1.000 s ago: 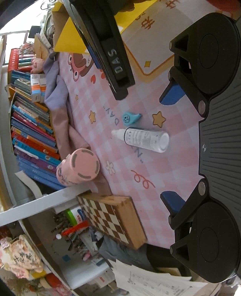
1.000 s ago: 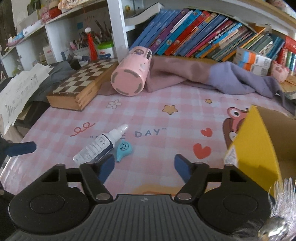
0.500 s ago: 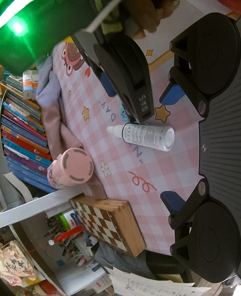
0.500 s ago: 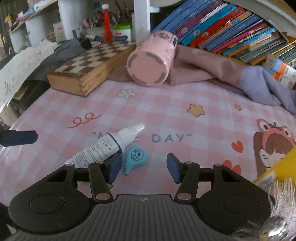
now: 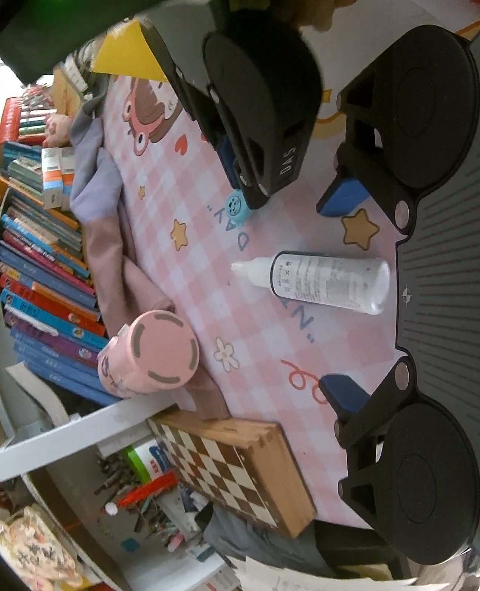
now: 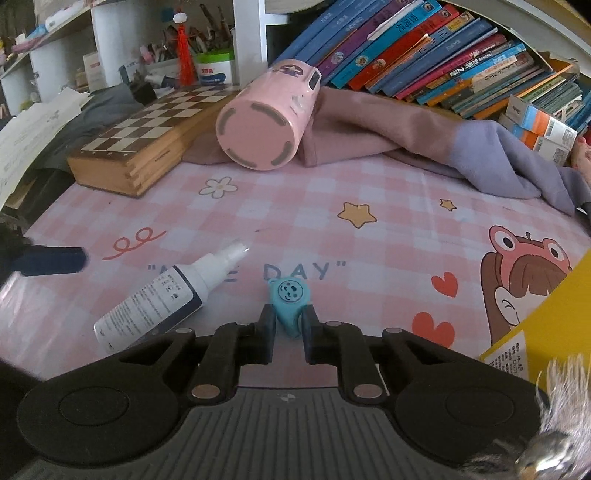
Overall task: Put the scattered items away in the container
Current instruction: 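Grasp the blue item with the right tool while the left tool grasps the white spray bottle, then lift and carry the blue item and spray bottle with both tools over the yellow box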
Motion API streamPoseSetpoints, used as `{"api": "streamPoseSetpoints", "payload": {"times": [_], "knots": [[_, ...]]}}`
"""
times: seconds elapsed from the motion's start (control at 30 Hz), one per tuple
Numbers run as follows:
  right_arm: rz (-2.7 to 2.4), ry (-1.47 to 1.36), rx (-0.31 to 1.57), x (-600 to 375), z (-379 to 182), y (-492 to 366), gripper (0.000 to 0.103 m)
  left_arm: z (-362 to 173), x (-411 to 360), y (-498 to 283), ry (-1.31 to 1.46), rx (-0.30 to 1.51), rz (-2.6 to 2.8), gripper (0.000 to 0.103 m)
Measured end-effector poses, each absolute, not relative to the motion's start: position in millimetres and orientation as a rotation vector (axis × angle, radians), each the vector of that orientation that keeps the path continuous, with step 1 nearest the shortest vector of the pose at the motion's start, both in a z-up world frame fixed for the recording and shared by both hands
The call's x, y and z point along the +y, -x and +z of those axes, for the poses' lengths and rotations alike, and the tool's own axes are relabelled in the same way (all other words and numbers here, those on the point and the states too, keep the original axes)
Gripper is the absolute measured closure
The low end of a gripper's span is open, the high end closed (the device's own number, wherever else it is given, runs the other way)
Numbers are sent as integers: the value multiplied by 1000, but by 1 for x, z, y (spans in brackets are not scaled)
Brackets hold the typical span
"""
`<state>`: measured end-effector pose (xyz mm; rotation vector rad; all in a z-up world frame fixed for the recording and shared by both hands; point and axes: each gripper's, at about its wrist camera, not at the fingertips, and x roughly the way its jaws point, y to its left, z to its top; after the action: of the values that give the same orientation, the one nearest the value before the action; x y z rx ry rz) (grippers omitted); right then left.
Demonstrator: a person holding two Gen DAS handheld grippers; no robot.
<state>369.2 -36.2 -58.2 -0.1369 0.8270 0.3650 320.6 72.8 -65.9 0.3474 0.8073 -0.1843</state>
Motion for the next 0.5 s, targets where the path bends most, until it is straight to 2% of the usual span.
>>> {"api": "streamPoseSetpoints", "payload": {"times": [0.07,0.13,0.17,0.2,0.3,0.5], "knots": [[363,140,825,-35,-58,-369,89,-69,72,-326,-354,821,-187,22],[352,141,823,-36,-58,-369,89,-72,73,-330,-354,839,-184,36],[347,137,823,-37,-57,-369,89,-73,74,-332,-349,844,-182,38],[341,131,822,-38,-57,-368,89,-73,76,-332,-334,841,-186,43],[333,125,821,-39,-56,-367,89,-73,79,-333,-286,850,-228,71],[318,121,821,-40,-54,-365,89,-68,85,-333,-216,880,-221,72]]}}
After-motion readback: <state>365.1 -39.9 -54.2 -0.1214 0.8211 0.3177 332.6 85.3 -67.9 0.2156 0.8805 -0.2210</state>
